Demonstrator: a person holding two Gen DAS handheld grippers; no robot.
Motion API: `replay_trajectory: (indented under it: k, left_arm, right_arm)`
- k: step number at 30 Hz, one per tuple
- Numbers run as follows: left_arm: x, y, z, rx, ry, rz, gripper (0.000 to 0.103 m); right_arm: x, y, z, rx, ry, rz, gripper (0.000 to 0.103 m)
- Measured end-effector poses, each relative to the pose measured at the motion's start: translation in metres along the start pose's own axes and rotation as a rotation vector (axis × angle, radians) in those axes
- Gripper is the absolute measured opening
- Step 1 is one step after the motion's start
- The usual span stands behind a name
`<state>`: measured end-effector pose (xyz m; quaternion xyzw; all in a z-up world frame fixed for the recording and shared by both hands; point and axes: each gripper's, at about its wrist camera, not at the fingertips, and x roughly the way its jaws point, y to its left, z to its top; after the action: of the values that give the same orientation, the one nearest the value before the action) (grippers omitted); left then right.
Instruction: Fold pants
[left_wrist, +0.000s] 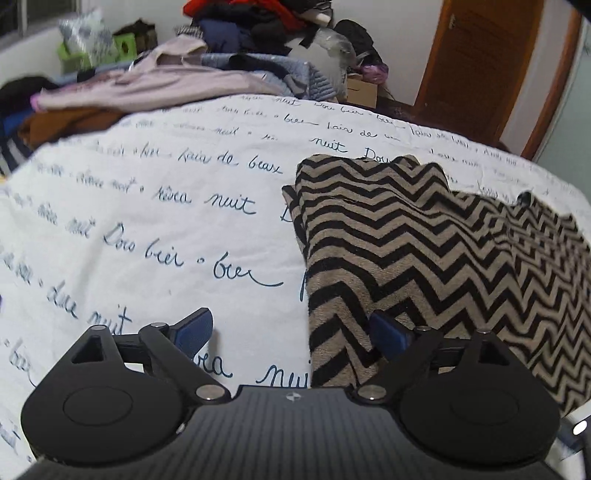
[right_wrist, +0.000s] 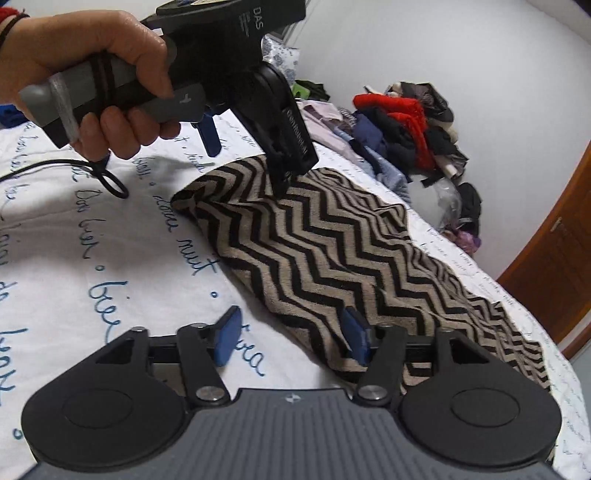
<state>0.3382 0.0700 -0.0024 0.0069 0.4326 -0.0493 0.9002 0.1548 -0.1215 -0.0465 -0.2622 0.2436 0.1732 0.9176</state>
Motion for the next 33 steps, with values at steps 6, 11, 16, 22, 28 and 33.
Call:
replay_trajectory:
  k: [6, 11, 16, 22, 28, 33]
  left_arm:
    - [-0.001, -0.004, 0.000, 0.019, 0.003, 0.008, 0.092]
    - [0.000, -0.004, 0.002, 0.020, 0.008, 0.006, 0.092]
    - [0.001, -0.003, 0.004, 0.022, 0.006, 0.006, 0.093]
    - [0.003, -0.001, 0.008, 0.007, 0.004, -0.030, 0.093]
    - [0.025, 0.021, 0.023, -0.151, 0.073, -0.230, 0.093]
    - [0.049, 0.044, 0.031, -0.304, 0.125, -0.345, 0.095]
  right_arm:
    - [-0.001, 0.006, 0.001, -0.036, -0.010, -0.023, 0.064]
    - [0.003, 0.018, 0.007, -0.093, -0.023, -0.050, 0.064]
    - [0.012, 0.029, 0.013, -0.141, -0.035, -0.080, 0.064]
    - [0.023, 0.040, 0.019, -0.173, -0.050, -0.108, 0.064]
    - [0.035, 0.052, 0.028, -0.225, -0.072, -0.166, 0.064]
    - [0.050, 0.065, 0.036, -0.305, -0.091, -0.251, 0.064]
